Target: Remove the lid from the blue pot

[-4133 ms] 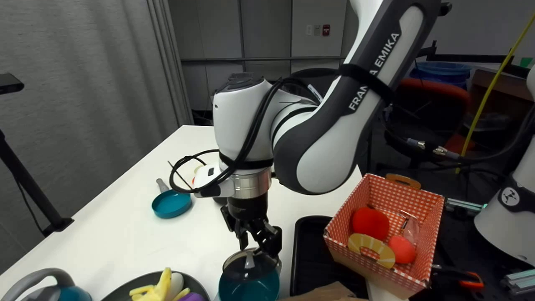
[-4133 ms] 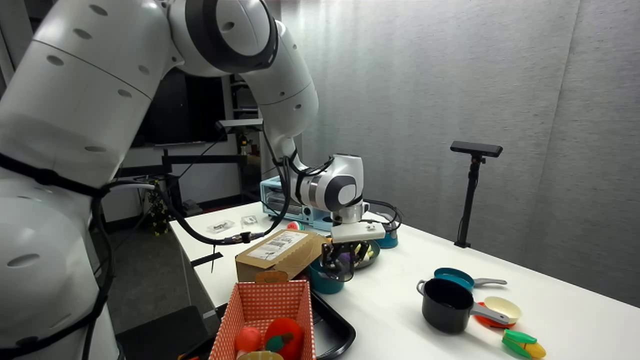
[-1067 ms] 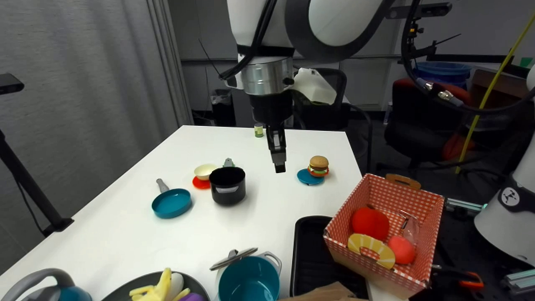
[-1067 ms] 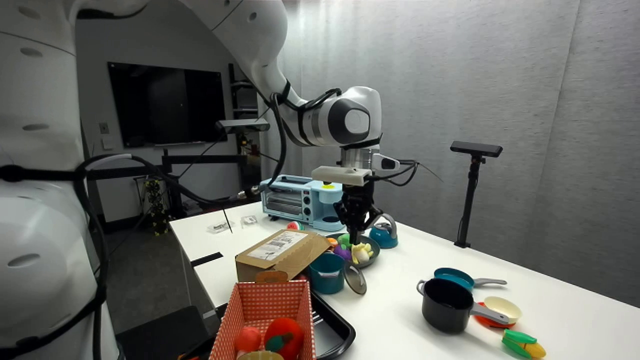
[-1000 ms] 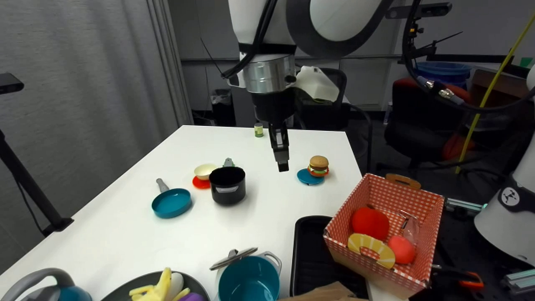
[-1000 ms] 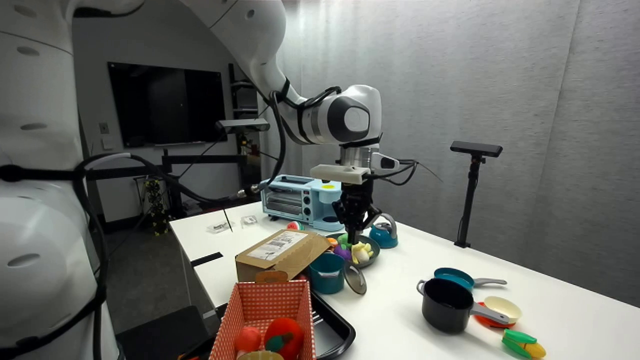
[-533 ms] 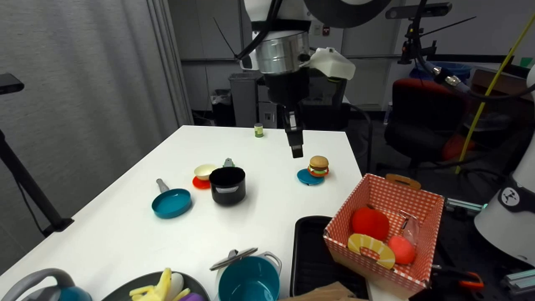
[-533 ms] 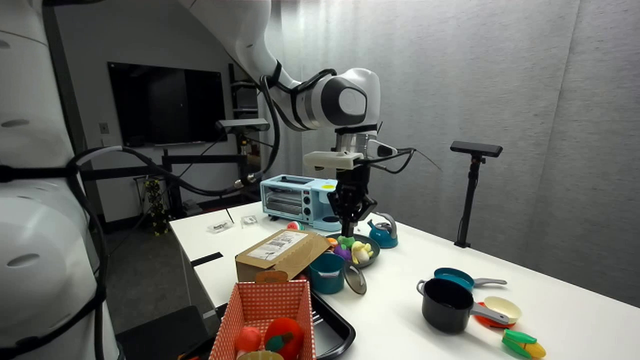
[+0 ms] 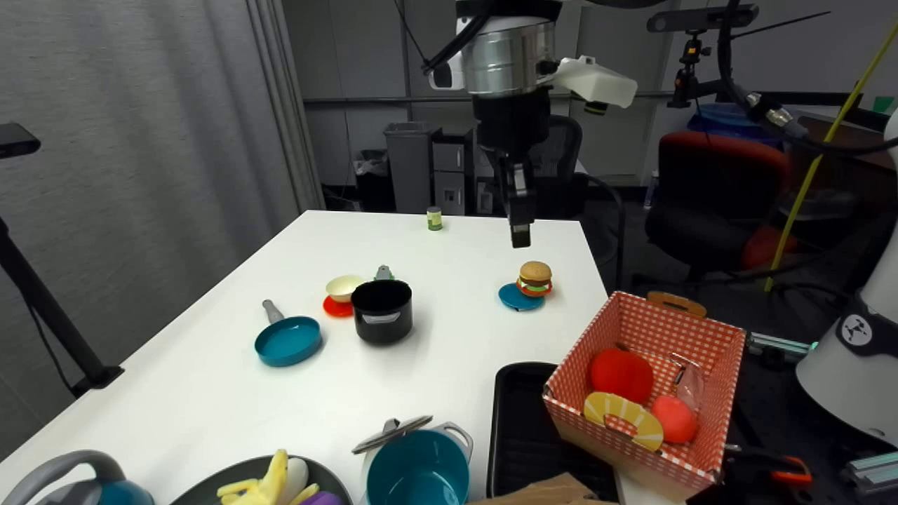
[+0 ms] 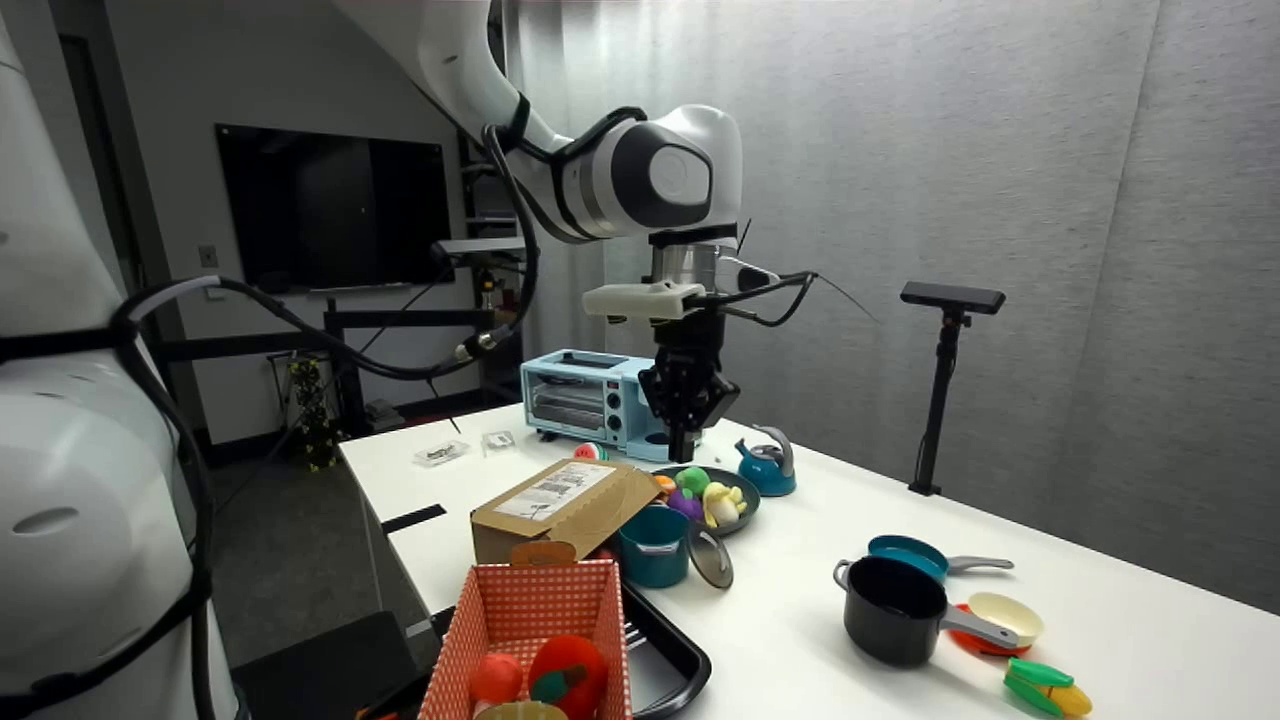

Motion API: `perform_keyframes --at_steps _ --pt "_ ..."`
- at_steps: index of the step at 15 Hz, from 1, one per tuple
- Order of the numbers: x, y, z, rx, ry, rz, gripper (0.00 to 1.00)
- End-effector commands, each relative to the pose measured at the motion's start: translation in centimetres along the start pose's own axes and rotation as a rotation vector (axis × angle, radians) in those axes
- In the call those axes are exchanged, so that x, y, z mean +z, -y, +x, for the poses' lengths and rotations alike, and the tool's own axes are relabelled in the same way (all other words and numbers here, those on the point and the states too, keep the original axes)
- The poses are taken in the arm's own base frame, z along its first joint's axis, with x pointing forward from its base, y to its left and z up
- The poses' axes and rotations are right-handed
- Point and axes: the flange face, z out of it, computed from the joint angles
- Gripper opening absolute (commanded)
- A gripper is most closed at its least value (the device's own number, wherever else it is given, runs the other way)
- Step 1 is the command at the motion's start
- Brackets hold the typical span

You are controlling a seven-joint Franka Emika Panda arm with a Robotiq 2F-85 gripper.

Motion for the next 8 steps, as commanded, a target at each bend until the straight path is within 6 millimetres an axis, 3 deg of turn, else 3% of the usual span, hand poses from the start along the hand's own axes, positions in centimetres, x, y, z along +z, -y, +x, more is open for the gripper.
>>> perform_keyframes --at_steps 1,2,4,8 --pt "-0.9 0.4 -2.3 0.015 -0.022 0.003 0.03" --pt "-0.9 0.4 -2.5 0.019 -0.020 0.004 0.36" --pt "-1.1 0.5 -2.9 0.017 -0.022 0.000 0.44" --pt "-1.3 0.6 -3.5 0.014 -0.027 -0.003 0.75"
